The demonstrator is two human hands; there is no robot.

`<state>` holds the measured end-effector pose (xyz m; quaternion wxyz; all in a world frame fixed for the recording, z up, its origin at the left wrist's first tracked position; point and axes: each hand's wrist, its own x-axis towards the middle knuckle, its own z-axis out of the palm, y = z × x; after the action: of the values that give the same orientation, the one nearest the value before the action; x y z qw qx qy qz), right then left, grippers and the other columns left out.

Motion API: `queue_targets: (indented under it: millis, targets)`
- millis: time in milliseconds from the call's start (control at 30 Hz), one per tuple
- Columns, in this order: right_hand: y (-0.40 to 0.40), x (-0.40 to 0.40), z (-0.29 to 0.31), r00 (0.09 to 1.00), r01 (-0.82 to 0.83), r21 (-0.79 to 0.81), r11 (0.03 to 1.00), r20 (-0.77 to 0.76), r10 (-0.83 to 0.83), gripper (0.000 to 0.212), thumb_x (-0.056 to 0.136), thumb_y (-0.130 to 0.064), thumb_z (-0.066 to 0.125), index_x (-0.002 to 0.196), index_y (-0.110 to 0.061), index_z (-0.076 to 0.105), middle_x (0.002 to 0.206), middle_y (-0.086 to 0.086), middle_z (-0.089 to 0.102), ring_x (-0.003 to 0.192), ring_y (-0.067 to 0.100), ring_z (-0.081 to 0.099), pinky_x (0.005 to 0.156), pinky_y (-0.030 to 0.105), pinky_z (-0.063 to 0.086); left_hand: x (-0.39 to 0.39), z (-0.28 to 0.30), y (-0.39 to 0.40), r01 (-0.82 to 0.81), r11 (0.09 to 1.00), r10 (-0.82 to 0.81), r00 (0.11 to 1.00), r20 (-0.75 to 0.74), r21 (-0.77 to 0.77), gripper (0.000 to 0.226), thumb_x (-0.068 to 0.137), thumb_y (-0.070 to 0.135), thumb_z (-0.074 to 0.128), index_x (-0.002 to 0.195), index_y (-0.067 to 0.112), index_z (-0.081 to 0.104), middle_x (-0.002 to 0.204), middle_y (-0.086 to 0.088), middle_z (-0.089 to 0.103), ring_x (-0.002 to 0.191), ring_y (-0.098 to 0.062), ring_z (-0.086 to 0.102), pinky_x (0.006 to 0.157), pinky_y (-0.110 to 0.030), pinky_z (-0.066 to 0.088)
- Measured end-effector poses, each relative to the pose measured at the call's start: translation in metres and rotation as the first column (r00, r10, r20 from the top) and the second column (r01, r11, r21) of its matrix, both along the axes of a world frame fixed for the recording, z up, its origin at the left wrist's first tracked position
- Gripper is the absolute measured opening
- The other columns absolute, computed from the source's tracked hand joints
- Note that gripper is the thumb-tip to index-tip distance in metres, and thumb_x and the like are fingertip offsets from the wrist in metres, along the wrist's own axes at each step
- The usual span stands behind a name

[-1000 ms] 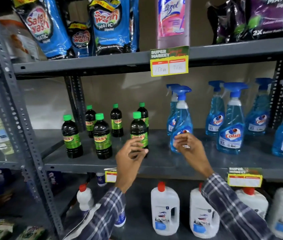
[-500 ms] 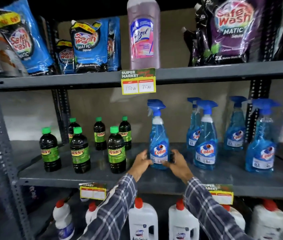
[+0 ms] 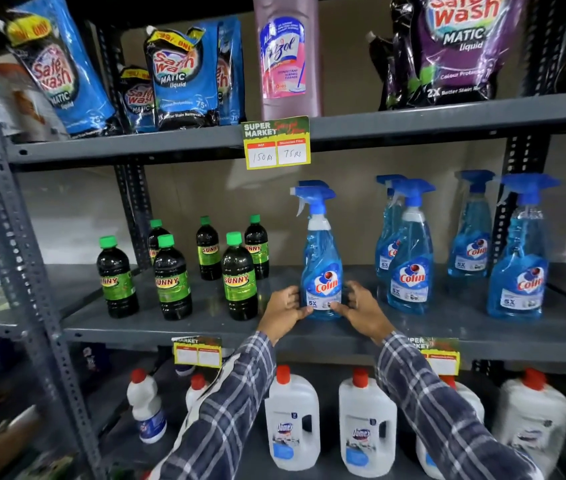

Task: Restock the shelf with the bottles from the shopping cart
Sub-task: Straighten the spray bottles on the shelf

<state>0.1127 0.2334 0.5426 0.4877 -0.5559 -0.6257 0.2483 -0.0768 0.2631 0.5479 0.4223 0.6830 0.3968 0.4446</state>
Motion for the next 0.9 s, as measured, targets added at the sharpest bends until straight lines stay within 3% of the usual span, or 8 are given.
queue_targets:
  millis: [467,600,667,767,833,900]
  targets:
    - [-0.001,0.0,-0.002,1.0,0.003,-0.004,1.0,-0.013,-0.003,0.041,0.083,-0.01,0.073,0.117,-0.011,0.051,0.119,0.01,0.069,0.106,0.021,0.068,0.095,0.046,0.056,-0.001,0.0,-0.006,0.004,1.0,-0.004,1.0,-0.023,0.021,0.054,0.084,-0.007,0.067,0.133,-0.003,0.046,0.125,-0.012,0.06,0.111,-0.016,0.057,0.073,-0.003,0.052]
    - [-0.002,0.0,-0.002,0.999,-0.008,0.005,1.0,-0.04,0.008,0.036,0.083,-0.01,0.073,0.113,-0.013,0.053,0.116,0.01,0.069,0.108,0.022,0.067,0.095,0.045,0.056,-0.003,0.001,-0.007,0.014,0.999,-0.013,1.0,-0.024,0.03,0.05,0.082,-0.008,0.068,0.128,-0.002,0.05,0.126,-0.018,0.064,0.106,-0.017,0.062,0.073,-0.008,0.055]
    - [-0.007,0.0,0.0,0.997,-0.016,0.005,1.0,-0.075,0.016,0.038,0.082,-0.008,0.074,0.113,-0.014,0.052,0.117,0.011,0.069,0.108,0.023,0.067,0.095,0.044,0.056,-0.003,0.003,-0.012,0.017,1.0,-0.017,0.999,0.038,0.025,0.063,0.078,-0.008,0.072,0.135,0.0,0.046,0.129,-0.015,0.063,0.109,-0.017,0.062,0.08,-0.015,0.057]
    - [-0.019,0.004,0.0,0.996,0.028,0.071,0.997,-0.087,-0.022,0.054,0.08,-0.009,0.076,0.127,-0.011,0.049,0.121,0.006,0.063,0.11,0.018,0.062,0.098,0.039,0.053,-0.003,0.002,-0.026,-0.17,0.967,0.141,0.977,0.159,0.189,0.083,0.072,0.012,0.083,0.143,0.022,0.04,0.134,0.007,0.055,0.118,-0.007,0.056,0.094,-0.022,0.051]
    - [-0.031,0.015,0.006,0.992,0.105,0.171,0.98,-0.094,-0.09,0.053,0.082,-0.006,0.073,0.13,-0.012,0.05,0.119,0.004,0.061,0.109,0.017,0.061,0.097,0.029,0.051,0.004,0.007,-0.04,-0.321,0.891,0.246,0.936,0.252,0.322,0.07,0.072,0.021,0.084,0.133,0.027,0.049,0.12,0.009,0.059,0.104,-0.006,0.059,0.085,-0.02,0.052]
    - [-0.046,0.031,0.018,0.979,0.19,0.292,0.937,-0.134,-0.157,0.041,0.084,-0.004,0.07,0.12,-0.017,0.056,0.108,0.003,0.065,0.098,0.015,0.065,0.085,0.013,0.051,0.024,0.018,-0.056,-0.339,0.853,0.214,0.92,0.327,0.396,0.046,0.074,0.018,0.082,0.115,0.024,0.061,0.098,0.003,0.066,0.085,-0.011,0.064,0.074,-0.021,0.054]
